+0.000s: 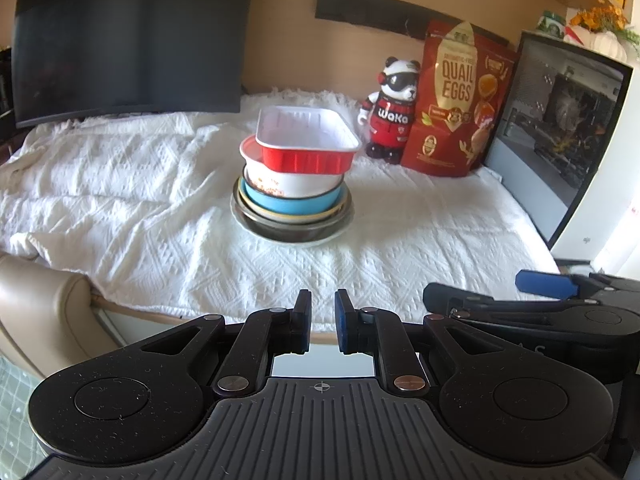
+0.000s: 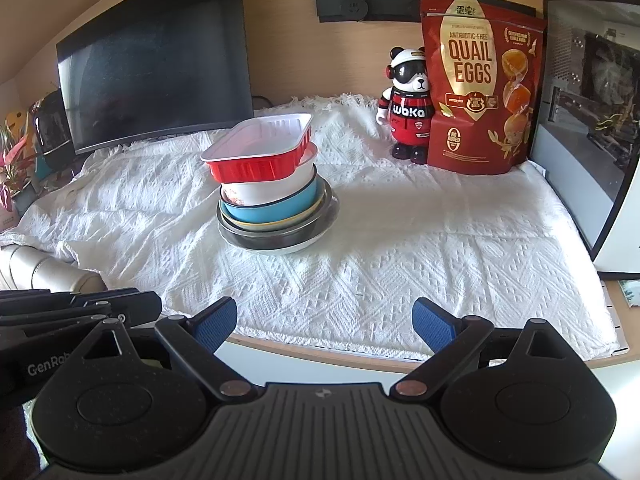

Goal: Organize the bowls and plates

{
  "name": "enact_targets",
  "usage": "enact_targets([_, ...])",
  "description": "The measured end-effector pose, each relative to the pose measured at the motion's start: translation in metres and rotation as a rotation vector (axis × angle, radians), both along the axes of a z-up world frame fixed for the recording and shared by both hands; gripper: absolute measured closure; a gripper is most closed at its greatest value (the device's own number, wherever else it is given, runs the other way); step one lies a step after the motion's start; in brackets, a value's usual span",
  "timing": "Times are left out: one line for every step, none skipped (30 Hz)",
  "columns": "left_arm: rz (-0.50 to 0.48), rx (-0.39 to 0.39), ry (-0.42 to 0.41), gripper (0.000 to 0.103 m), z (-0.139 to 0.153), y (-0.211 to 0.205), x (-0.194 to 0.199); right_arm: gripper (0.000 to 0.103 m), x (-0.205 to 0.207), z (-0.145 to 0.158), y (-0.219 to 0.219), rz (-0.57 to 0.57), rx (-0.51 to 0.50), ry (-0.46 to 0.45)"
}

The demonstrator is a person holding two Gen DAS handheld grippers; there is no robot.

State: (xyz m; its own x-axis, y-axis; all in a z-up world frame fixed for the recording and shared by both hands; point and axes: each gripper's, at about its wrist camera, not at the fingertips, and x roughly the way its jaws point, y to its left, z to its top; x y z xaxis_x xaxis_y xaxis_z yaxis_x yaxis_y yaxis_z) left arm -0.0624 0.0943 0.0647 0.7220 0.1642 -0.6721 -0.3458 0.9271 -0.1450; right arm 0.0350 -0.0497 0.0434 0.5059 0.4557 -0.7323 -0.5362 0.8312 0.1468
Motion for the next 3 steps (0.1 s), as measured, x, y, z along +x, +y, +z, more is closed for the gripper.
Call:
enact_targets([0.003,-0.006,-0.006,0.088,-0.0003,0.0025,0.0001,0.008,0.0004,0.0000,0.0012,0.001,0.001,0.001])
enact_targets([0.007,-0.007,-0.003,0.088,-0.0007,0.0052,0.0013,0.008,0.0014,-0.0001,0.0025,0.002,0.003,0.002])
enact_targets([0.012,-0.006,0.002,0.088,-0.0002,0.0091,0.0037,0.008,0.0030,-0.0007,0.0044,0.005,0.005,0.004])
